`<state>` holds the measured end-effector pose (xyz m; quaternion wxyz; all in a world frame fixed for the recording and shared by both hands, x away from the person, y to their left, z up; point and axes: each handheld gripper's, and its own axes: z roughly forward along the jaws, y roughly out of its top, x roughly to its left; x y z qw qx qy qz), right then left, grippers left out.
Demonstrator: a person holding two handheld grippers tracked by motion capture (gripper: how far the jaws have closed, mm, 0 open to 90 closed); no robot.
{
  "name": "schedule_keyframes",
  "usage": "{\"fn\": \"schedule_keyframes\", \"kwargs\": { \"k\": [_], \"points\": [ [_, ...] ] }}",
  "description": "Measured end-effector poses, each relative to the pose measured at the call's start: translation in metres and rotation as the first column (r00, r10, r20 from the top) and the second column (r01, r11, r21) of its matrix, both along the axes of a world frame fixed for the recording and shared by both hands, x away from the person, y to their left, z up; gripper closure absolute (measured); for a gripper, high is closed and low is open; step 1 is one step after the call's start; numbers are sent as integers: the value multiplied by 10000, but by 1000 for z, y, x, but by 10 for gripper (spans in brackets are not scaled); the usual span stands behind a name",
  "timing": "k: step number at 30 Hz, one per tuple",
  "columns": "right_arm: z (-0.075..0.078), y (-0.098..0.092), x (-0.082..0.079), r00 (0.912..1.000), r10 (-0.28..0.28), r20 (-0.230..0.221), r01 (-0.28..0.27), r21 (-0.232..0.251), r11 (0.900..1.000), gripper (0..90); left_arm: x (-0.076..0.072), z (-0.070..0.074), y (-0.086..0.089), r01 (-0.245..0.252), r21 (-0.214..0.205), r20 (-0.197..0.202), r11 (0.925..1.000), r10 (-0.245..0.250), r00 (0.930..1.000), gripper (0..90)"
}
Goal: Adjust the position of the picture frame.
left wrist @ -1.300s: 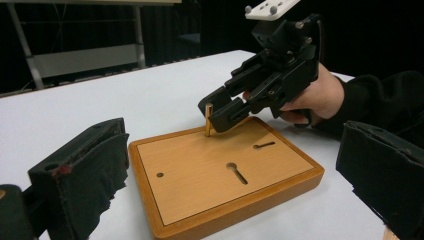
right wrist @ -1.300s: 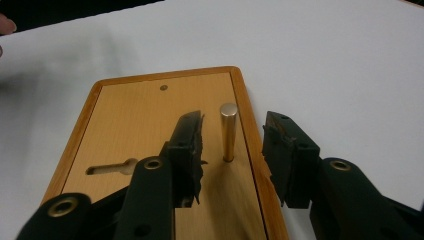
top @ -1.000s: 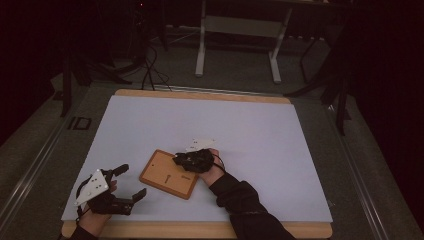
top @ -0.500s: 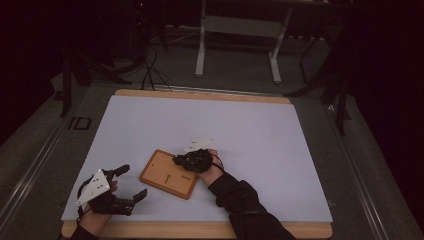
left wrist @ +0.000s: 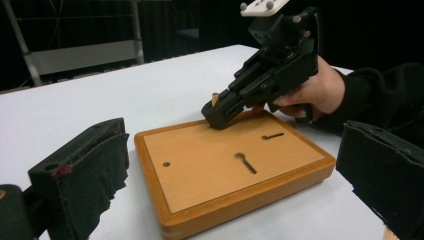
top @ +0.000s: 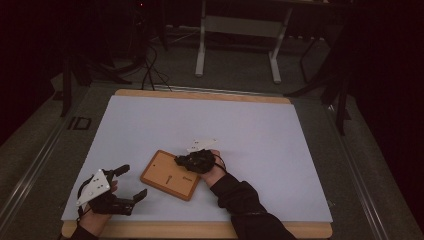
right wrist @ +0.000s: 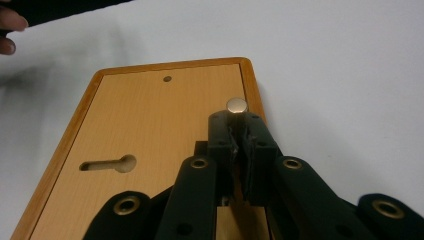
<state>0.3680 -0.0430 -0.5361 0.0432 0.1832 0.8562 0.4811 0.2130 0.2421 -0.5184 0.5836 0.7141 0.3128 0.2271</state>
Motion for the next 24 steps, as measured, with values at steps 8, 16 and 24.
{"fn": "schedule_keyframes", "kwargs": {
  "k": [8,16,24],
  "points": [
    [21,-18,0,9995,-207,245,196,475,9987,851,0,0,0,-9,55,-14,10000,10,10000,8],
    [43,-46,4,9963,-744,436,709,759,9946,851,1,-1,-2,-36,100,-55,9999,36,10000,8],
    [55,-82,4,9890,-1361,581,1317,728,9886,851,3,-2,-3,-91,176,-91,9998,93,9999,8]
  ]
}}
